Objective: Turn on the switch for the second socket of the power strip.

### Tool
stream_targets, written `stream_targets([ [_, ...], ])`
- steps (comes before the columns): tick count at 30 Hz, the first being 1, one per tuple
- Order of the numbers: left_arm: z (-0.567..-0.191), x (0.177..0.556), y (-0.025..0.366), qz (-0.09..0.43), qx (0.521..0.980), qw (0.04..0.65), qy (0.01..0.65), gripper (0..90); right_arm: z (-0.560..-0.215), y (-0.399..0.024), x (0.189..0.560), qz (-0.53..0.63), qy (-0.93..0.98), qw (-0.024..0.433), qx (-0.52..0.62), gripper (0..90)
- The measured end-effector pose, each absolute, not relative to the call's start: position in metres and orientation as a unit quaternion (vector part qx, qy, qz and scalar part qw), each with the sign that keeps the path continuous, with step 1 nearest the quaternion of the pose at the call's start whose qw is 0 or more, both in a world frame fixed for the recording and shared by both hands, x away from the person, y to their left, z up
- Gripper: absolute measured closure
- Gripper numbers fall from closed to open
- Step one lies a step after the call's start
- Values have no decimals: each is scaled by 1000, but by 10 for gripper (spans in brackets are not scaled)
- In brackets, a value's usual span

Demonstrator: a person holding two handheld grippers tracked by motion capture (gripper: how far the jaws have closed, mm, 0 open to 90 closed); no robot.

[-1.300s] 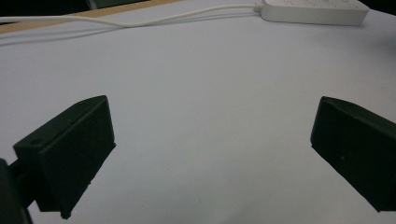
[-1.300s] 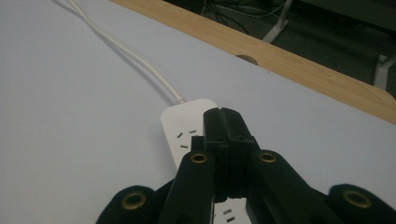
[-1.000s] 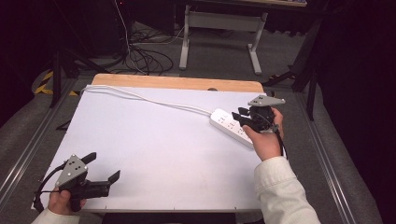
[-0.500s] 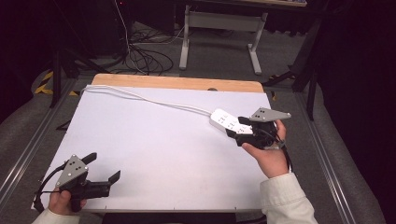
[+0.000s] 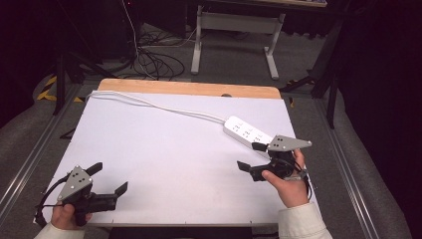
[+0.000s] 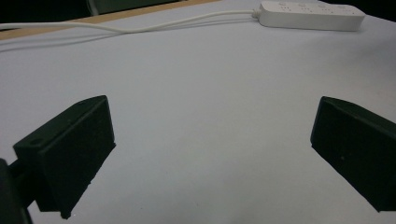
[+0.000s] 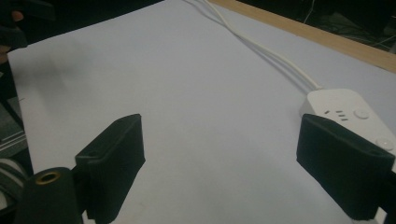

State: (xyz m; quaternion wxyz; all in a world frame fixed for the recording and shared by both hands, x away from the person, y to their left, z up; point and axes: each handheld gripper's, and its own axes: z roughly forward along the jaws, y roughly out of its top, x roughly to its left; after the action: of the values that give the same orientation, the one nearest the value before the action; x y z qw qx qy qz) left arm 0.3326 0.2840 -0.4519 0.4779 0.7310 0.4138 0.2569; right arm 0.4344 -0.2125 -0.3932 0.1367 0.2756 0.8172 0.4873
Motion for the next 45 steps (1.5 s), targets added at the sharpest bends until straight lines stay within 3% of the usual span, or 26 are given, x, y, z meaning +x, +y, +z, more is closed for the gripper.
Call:
stream_targets([
  [28, -455, 330, 284, 267, 733, 481, 401, 2, -471, -219, 410, 476, 829, 116, 269, 133],
  [45, -457, 329, 287, 269, 737, 474, 401, 2, -493, -214, 403, 449, 842, 109, 279, 148],
])
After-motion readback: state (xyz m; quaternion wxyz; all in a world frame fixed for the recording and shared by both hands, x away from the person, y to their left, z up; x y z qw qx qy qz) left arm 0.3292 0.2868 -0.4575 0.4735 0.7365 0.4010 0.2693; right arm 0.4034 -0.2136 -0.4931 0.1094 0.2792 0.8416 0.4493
